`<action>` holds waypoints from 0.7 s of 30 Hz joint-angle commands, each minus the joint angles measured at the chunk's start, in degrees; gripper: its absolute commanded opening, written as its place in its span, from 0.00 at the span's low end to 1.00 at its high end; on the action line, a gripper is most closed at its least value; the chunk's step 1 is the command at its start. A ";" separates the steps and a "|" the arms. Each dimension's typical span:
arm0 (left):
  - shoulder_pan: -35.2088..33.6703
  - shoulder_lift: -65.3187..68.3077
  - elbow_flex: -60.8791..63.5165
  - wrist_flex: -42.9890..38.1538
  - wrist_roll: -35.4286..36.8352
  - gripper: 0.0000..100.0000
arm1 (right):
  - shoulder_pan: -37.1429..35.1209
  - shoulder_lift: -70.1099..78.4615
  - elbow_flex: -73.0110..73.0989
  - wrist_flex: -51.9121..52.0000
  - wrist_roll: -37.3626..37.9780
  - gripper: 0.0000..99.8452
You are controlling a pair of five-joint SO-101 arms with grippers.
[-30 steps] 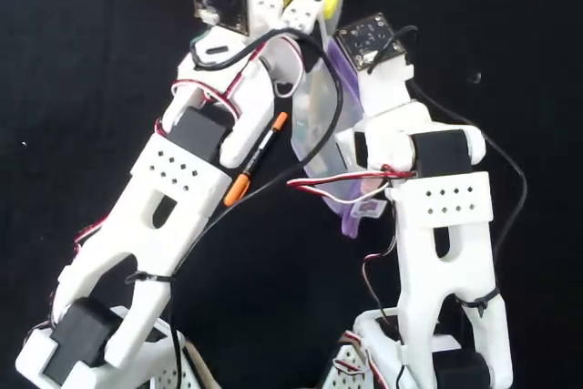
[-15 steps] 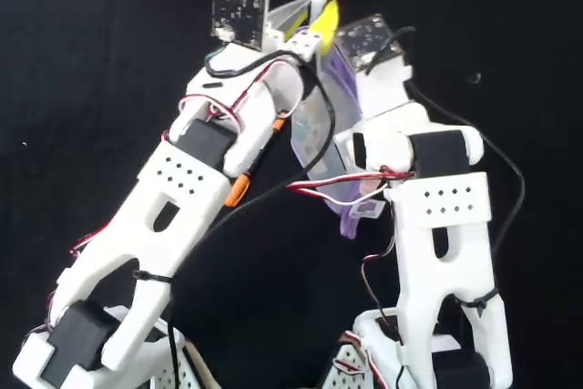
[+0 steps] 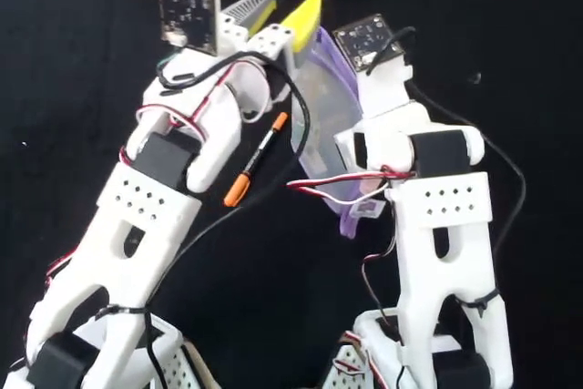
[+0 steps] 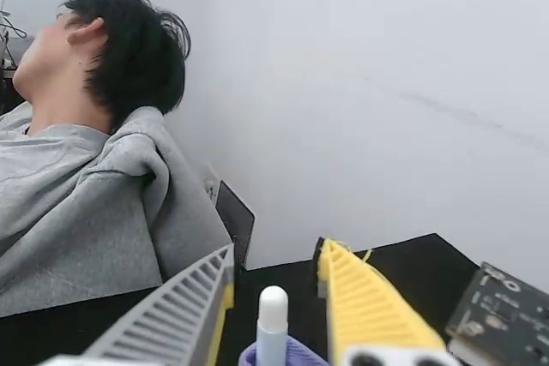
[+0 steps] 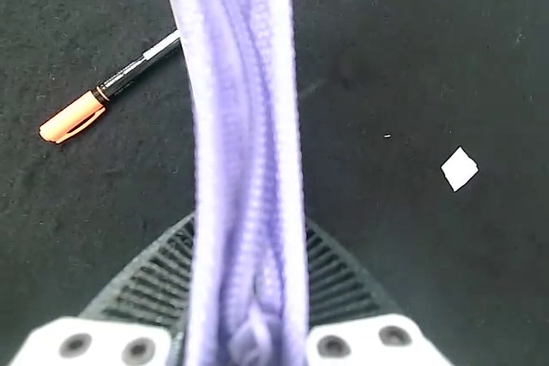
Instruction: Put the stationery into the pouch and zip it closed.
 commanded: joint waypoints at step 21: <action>-17.36 8.00 -2.51 25.23 1.32 0.16 | 18.64 0.57 -9.01 5.98 4.31 0.01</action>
